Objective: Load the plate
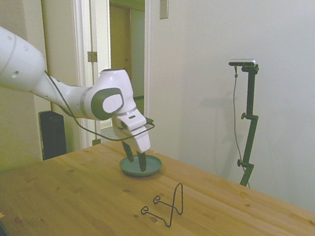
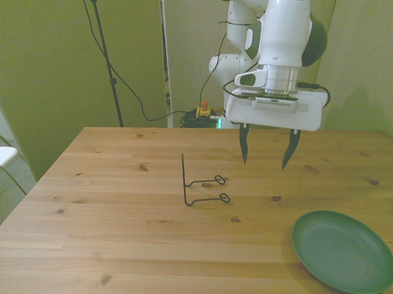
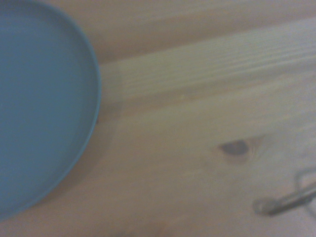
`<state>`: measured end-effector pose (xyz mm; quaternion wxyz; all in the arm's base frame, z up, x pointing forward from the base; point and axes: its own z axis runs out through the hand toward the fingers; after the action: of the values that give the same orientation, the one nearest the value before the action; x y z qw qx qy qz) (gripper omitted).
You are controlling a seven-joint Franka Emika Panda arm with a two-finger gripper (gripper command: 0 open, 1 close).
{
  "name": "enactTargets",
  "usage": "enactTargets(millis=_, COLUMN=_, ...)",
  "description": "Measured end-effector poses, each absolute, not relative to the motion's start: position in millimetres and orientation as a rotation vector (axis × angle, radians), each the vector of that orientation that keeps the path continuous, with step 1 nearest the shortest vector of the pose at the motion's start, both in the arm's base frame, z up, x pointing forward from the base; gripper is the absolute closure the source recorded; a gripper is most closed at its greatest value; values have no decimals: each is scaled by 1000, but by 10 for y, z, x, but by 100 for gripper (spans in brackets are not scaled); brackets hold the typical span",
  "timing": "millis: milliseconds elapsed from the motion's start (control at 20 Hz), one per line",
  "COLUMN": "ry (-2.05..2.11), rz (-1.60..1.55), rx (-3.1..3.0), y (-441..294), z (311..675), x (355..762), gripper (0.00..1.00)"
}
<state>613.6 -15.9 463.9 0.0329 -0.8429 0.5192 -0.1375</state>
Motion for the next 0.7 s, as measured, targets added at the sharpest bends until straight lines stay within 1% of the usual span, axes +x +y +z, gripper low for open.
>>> enactTargets(millis=150, ry=1610, rz=-406, rx=-2604, y=-165, z=4600, x=6377, gripper=0)
enactTargets(millis=200, ry=1608, rz=-403, rx=-2611, y=-133, z=4644, x=6425, gripper=0)
enactTargets(millis=350, ry=1612, rz=-416, rx=-2602, y=-139, z=4626, x=6447, gripper=0)
enactTargets(millis=700, ry=1685, rz=-361, rx=-2531, y=-163, z=4221, x=6783, gripper=0)
